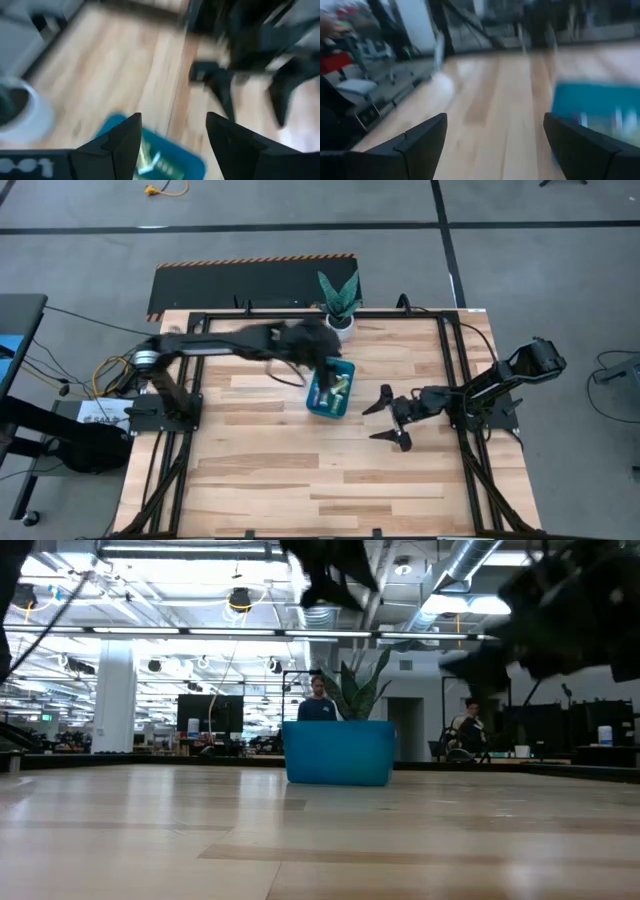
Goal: Pick and place pill bottles into a basket
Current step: Return to Home Position
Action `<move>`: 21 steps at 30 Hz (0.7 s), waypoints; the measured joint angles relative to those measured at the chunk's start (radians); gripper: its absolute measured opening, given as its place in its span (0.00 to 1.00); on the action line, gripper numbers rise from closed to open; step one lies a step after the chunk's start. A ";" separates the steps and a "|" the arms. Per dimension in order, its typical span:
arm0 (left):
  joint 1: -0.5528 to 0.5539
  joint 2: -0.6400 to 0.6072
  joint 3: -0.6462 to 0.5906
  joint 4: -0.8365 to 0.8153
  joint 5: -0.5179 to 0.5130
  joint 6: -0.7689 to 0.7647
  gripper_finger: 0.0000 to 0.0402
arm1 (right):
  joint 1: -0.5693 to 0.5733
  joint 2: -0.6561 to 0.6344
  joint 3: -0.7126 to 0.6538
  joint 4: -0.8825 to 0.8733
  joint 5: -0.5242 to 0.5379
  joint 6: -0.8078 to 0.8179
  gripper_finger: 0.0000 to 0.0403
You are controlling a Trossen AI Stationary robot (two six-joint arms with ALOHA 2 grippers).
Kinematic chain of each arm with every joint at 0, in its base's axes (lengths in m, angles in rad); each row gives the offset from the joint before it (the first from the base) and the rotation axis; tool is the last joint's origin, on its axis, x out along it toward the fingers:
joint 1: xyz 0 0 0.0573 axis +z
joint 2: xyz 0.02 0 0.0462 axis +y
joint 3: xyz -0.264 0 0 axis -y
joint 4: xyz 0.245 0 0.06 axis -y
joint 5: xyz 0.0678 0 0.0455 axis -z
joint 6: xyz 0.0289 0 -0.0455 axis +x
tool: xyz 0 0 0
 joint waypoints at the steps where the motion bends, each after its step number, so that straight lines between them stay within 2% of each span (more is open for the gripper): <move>1: -0.001 -0.043 0.000 0.012 -0.008 0.002 0.53 | 0.000 0.000 0.000 0.042 -0.007 -0.027 0.81; 5: -0.008 -0.207 -0.005 0.043 -0.019 0.038 0.53 | -0.013 -0.002 0.000 0.177 -0.011 -0.078 0.81; 9: -0.025 -0.345 -0.010 0.007 -0.034 0.082 0.53 | -0.067 -0.003 0.000 0.293 -0.035 0.005 0.81; 11: -0.038 -0.399 -0.010 -0.035 -0.035 0.093 0.53 | -0.113 -0.003 0.000 0.314 -0.131 0.052 0.81; 15: -0.078 -0.470 -0.011 -0.144 -0.037 0.093 0.53 | -0.243 -0.003 0.000 0.320 -0.486 0.107 0.81; 17: -0.114 -0.491 -0.023 -0.171 -0.069 0.090 0.53 | -0.312 -0.003 0.000 0.320 -0.602 0.175 0.81; 21: -0.173 -0.578 -0.204 -0.063 -0.124 0.053 0.53 | -0.438 -0.003 0.000 0.316 -0.753 0.252 0.81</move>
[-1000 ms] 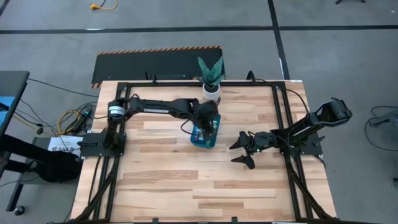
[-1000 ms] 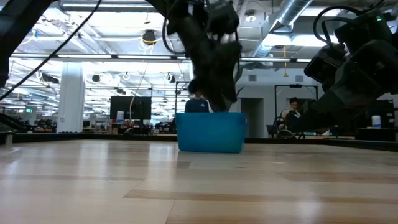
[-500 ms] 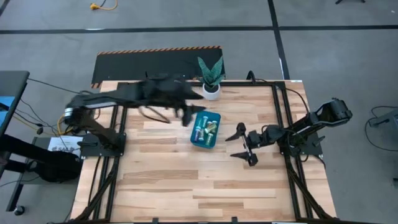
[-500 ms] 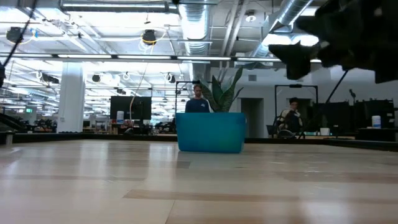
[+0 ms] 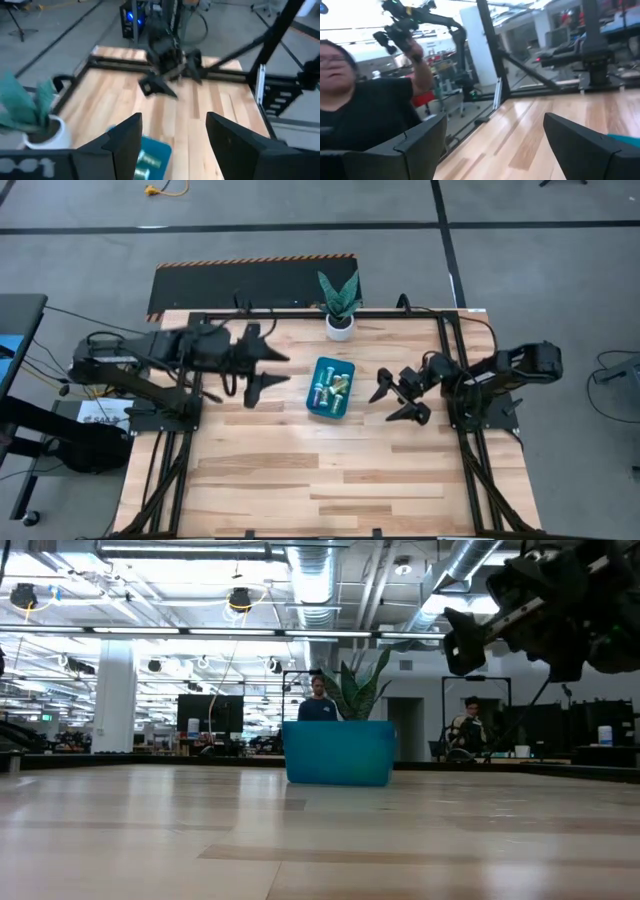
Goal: Pick and place pill bottles into a basket
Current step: Return to Home Position
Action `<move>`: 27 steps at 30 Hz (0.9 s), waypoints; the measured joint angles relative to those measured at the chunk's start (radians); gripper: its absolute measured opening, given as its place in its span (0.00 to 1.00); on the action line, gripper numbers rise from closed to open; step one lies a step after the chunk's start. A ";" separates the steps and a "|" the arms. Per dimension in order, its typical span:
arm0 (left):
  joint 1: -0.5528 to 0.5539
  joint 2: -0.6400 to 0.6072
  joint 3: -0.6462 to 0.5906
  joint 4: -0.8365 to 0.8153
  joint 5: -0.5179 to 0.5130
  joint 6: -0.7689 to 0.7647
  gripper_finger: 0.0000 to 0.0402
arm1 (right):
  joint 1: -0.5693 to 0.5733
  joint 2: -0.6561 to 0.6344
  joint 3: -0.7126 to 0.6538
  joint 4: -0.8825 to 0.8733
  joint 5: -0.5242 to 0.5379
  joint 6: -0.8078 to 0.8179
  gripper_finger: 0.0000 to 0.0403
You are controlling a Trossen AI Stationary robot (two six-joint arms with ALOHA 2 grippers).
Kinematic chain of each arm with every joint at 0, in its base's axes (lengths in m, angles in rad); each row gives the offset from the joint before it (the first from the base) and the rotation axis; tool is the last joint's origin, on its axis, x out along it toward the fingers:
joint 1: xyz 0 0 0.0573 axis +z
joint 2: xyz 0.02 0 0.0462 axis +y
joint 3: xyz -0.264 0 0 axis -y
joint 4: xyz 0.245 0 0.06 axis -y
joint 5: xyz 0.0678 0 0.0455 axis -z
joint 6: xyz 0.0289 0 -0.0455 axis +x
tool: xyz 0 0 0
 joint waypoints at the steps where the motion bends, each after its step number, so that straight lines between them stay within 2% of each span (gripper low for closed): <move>1: -0.007 -0.030 -0.064 0.033 0.004 -0.004 0.53 | -0.027 0.000 0.000 -0.003 -0.036 0.005 0.81; 5: -0.012 -0.186 -0.395 0.271 0.049 -0.035 0.53 | -0.114 0.001 0.000 -0.012 -0.179 0.009 0.81; 8: 0.003 -0.319 -0.654 0.504 0.141 -0.047 0.53 | -0.155 0.001 0.000 -0.037 -0.252 0.009 0.81; 11: 0.021 -0.433 -0.880 0.739 0.239 -0.046 0.53 | -0.168 0.001 0.000 -0.054 -0.269 -0.010 0.81; 14: 0.032 -0.532 -1.067 0.923 0.276 -0.020 0.53 | -0.168 0.001 0.000 -0.055 -0.258 -0.034 0.81; 20: 0.037 -0.688 -1.328 1.088 0.321 0.005 0.53 | -0.159 0.001 0.000 -0.064 -0.211 -0.050 0.81; 22: 0.037 -0.730 -1.374 1.087 0.353 0.009 0.53 | -0.160 0.001 0.000 -0.064 -0.211 -0.047 0.81; 27: 0.037 -0.811 -1.427 1.025 0.360 0.028 0.53 | -0.160 0.001 0.000 -0.099 -0.210 -0.047 0.81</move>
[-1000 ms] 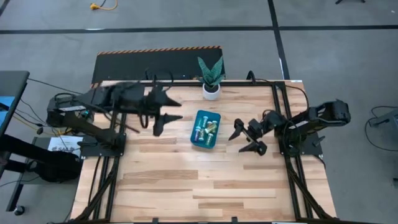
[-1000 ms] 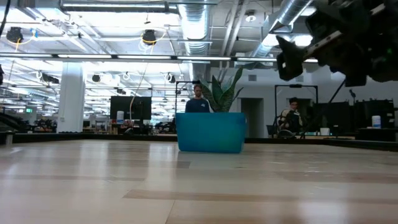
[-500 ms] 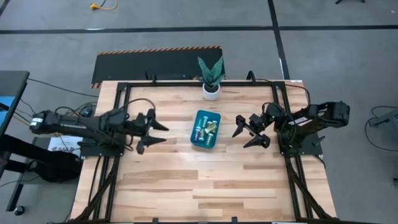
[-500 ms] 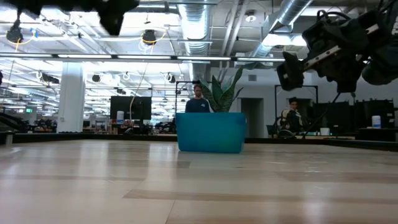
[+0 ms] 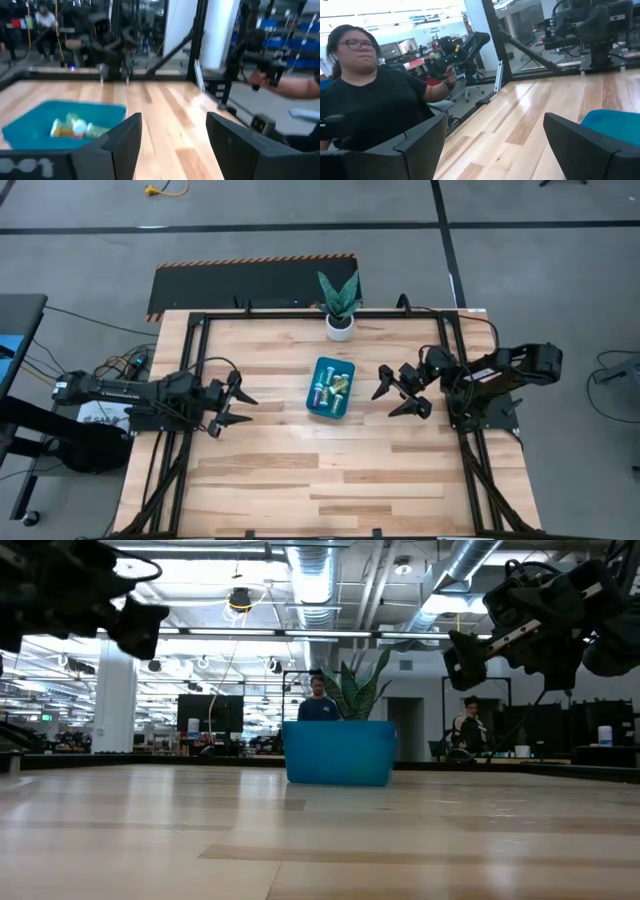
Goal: Pick and place pill bottles into a basket
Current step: Return to Home Position
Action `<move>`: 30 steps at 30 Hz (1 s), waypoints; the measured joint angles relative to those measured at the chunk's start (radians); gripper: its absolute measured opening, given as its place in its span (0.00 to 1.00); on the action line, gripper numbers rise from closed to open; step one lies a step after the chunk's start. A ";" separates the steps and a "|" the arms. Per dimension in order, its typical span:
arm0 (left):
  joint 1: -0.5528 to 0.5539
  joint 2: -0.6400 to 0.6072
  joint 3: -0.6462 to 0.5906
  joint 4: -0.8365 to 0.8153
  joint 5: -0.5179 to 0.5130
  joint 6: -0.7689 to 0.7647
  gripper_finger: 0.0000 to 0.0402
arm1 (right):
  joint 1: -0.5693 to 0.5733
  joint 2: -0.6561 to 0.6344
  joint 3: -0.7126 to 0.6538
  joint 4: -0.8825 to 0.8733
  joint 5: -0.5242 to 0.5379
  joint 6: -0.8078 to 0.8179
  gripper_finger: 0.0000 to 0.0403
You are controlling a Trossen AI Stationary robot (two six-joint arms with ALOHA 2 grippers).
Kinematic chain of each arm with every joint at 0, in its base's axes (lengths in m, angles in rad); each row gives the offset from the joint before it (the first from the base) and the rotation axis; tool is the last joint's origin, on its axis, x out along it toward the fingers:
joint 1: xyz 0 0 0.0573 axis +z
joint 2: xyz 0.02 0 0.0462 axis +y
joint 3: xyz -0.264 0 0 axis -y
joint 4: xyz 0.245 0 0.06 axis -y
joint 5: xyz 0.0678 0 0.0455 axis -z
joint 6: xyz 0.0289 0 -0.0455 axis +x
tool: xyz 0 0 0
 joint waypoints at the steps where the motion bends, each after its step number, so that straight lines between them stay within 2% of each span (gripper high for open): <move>1: 0.000 -0.011 0.000 -0.031 0.000 0.005 0.53 | 0.000 0.000 0.000 -0.009 0.001 0.000 0.81; 6: 0.000 -0.046 0.000 -0.058 -0.001 0.034 0.53 | 0.001 -0.006 0.000 0.017 -0.015 0.064 0.81; 10: 0.000 -0.065 -0.001 -0.066 -0.002 0.047 0.53 | 0.024 -0.091 0.000 0.192 -0.109 0.216 0.81; 12: 0.000 -0.067 -0.001 -0.086 -0.003 0.047 0.53 | 0.037 -0.174 0.000 0.245 -0.148 0.300 0.81; 17: 0.000 -0.066 -0.001 -0.111 -0.011 0.039 0.53 | 0.041 -0.501 -0.032 0.092 -0.164 0.354 0.81; 20: 0.000 -0.066 -0.002 -0.104 -0.011 0.035 0.53 | 0.041 -0.693 -0.050 -0.063 -0.152 0.326 0.81; 24: 0.000 -0.066 -0.002 -0.096 -0.029 0.034 0.53 | 0.029 -0.923 -0.042 -0.464 -0.062 0.157 0.81; 26: 0.000 -0.066 -0.002 -0.096 -0.043 0.033 0.53 | 0.022 -1.019 -0.016 -0.731 0.038 0.016 0.81; 28: 0.000 -0.066 -0.002 -0.096 -0.046 0.034 0.53 | 0.033 -1.087 0.001 -0.971 0.201 -0.103 0.81; 30: 0.000 -0.066 -0.002 -0.096 -0.046 0.035 0.53 | 0.063 -1.127 0.004 -1.105 0.366 -0.179 0.81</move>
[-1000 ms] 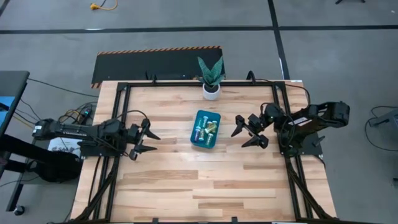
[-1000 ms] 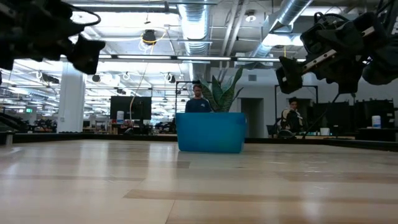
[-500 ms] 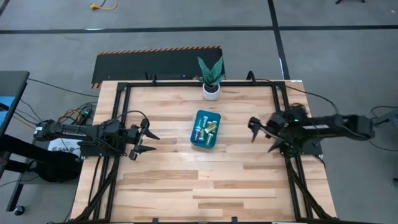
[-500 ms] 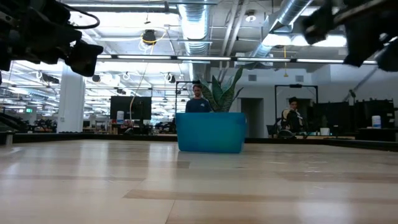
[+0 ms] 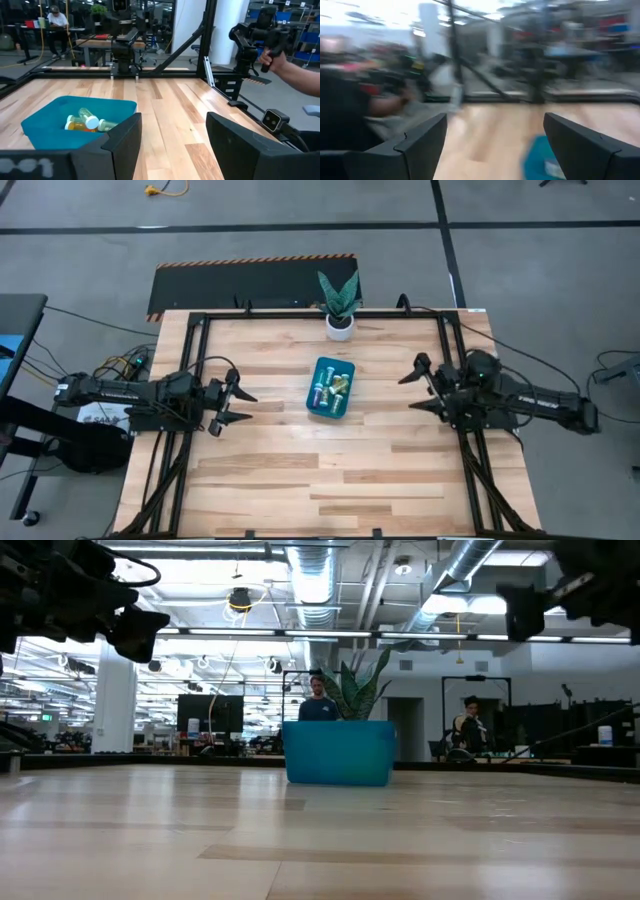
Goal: Pick and place pill bottles into a basket
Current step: Return to Home Position
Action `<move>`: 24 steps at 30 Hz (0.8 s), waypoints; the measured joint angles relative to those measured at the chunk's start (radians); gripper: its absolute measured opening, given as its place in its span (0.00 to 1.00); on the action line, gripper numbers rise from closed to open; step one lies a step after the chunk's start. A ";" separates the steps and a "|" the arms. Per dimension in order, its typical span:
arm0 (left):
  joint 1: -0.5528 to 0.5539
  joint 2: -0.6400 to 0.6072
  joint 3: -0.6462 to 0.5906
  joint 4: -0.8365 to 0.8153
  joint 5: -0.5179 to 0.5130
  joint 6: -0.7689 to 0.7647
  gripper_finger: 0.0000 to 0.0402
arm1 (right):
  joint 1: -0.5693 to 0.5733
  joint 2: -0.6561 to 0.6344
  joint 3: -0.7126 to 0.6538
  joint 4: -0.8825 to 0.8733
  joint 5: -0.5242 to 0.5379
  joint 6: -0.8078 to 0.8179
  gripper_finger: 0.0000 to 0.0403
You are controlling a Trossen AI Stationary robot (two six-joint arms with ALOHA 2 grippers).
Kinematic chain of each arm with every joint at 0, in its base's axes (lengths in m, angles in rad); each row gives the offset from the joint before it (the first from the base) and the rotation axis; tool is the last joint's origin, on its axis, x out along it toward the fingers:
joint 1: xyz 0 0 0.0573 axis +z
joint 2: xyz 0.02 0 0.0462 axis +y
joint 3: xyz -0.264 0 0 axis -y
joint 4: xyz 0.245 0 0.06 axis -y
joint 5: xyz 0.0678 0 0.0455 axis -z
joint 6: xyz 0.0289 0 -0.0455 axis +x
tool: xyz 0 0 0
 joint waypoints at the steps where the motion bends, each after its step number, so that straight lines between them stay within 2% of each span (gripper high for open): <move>1: 0.000 0.000 0.000 0.000 0.000 0.000 0.53 | 0.019 -0.004 0.003 -0.042 0.061 -0.032 0.81; 5: 0.000 0.000 -0.001 -0.004 0.000 0.006 0.53 | 0.113 0.020 -0.026 -0.093 0.233 -0.080 0.81; 11: 0.000 0.000 -0.001 -0.006 -0.001 0.025 0.53 | 0.271 0.055 -0.072 -0.178 0.571 0.010 0.81; 15: 0.000 0.000 -0.001 -0.026 -0.017 0.039 0.53 | 0.387 0.052 -0.111 -0.070 0.668 -0.034 0.81; 18: 0.000 0.000 -0.001 -0.037 -0.023 0.038 0.53 | 0.453 0.054 -0.129 -0.096 0.794 -0.019 0.81; 21: 0.000 0.000 -0.001 -0.013 0.024 0.016 0.53 | 0.495 0.059 -0.129 -0.121 0.916 0.006 0.81; 24: 0.001 0.000 -0.001 -0.009 0.043 0.014 0.53 | 0.515 0.061 -0.129 -0.120 0.920 -0.001 0.81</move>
